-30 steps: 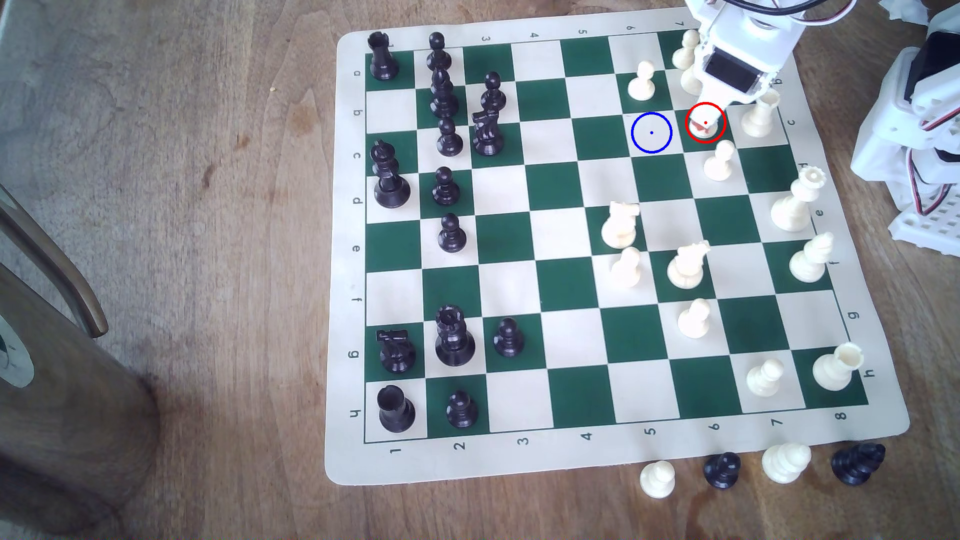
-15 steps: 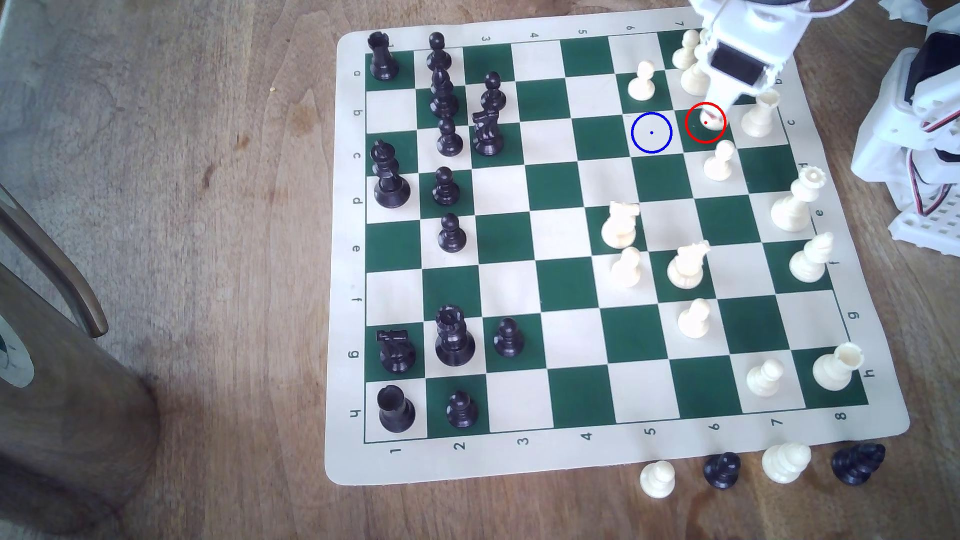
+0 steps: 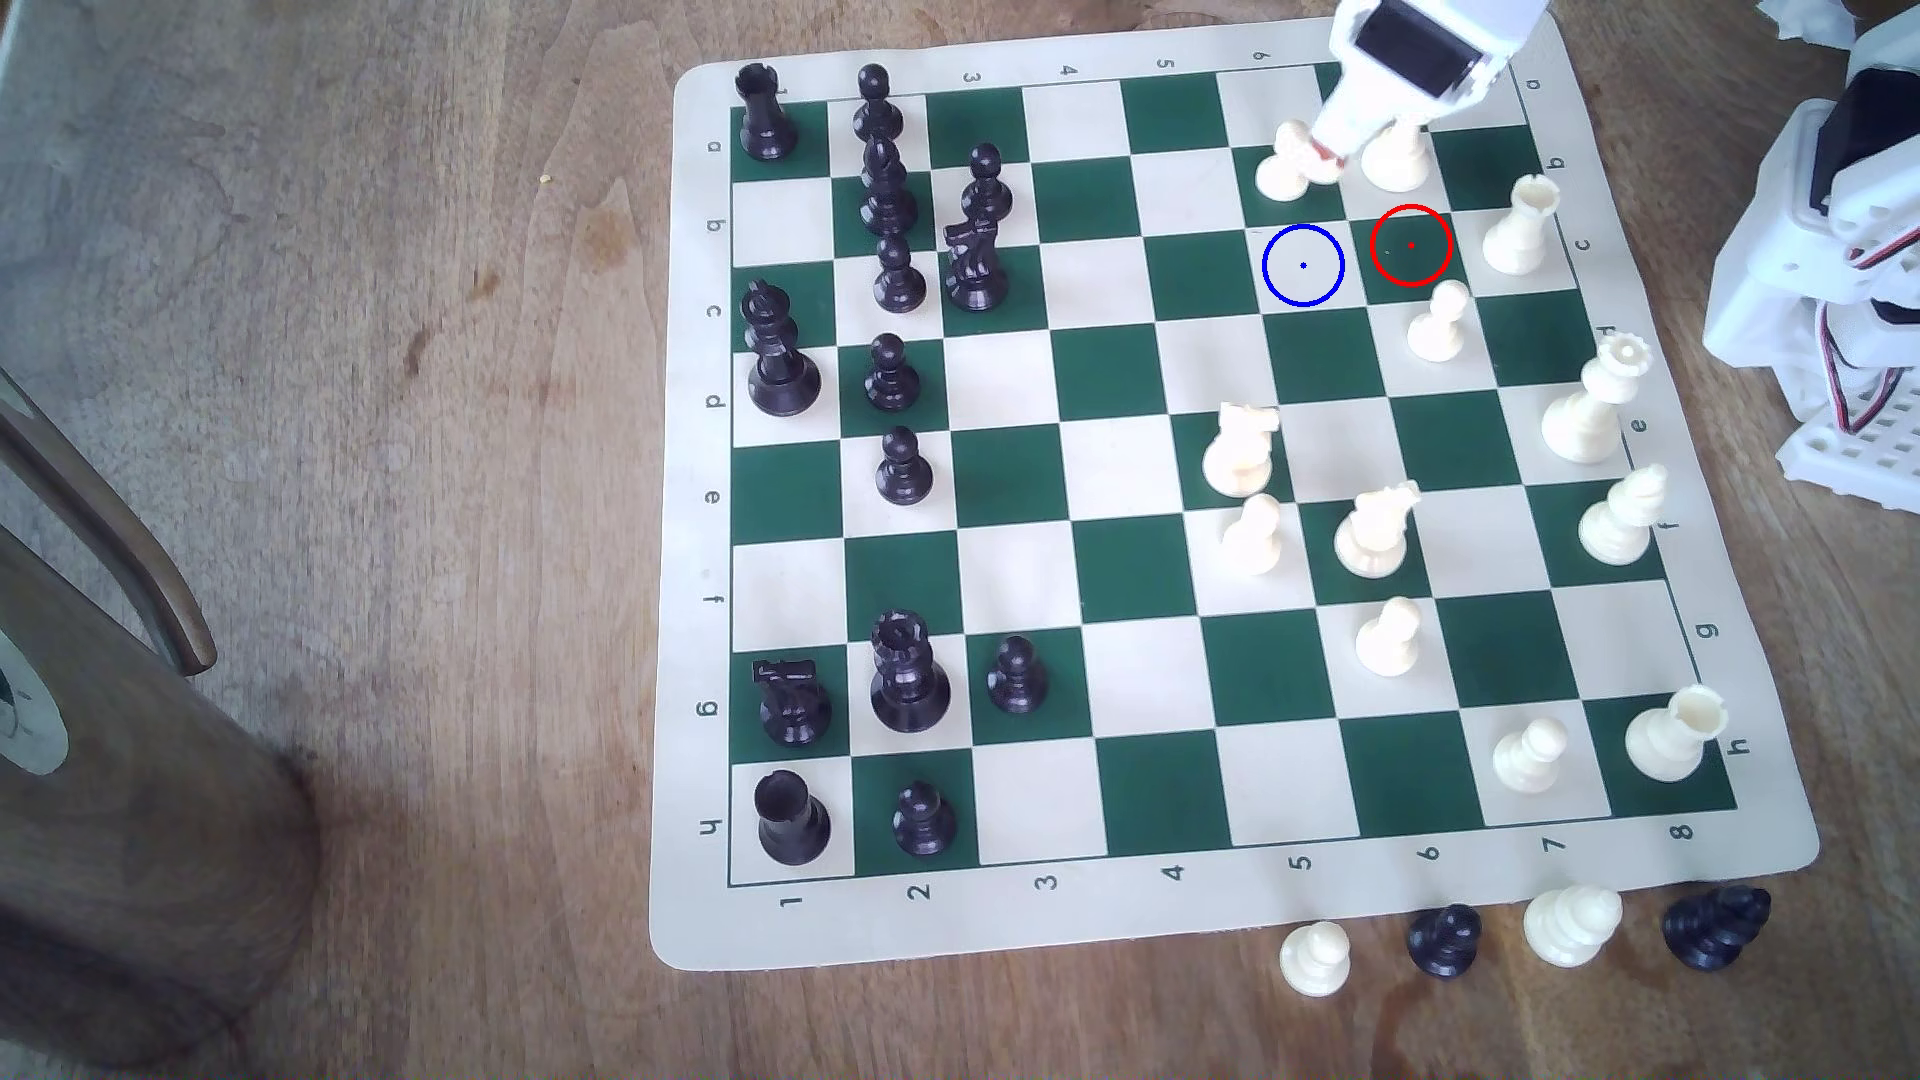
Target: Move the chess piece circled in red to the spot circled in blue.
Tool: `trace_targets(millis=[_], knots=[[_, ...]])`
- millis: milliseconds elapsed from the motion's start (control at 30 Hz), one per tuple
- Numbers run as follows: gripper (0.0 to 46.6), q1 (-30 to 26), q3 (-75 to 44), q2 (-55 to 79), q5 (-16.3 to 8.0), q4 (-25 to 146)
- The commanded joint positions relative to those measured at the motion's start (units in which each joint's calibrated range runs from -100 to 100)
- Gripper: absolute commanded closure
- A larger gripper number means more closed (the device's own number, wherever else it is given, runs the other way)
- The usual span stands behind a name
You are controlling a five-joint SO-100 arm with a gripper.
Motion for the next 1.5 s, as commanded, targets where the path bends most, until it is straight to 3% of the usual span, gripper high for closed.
trace_targets(millis=[0, 167, 1267, 1333, 1467], knots=[[46.4, -2.5, 4.6, -0.4, -0.1, -5.1], [46.4, -3.4, 9.7, 1.0, -0.4, -9.4], [46.4, -3.0, 13.2, 3.6, 1.4, -14.3], [36.0, -2.7, 13.4, 3.5, 1.4, -14.8], [29.2, -2.3, 14.2, 3.1, 1.4, -16.0]])
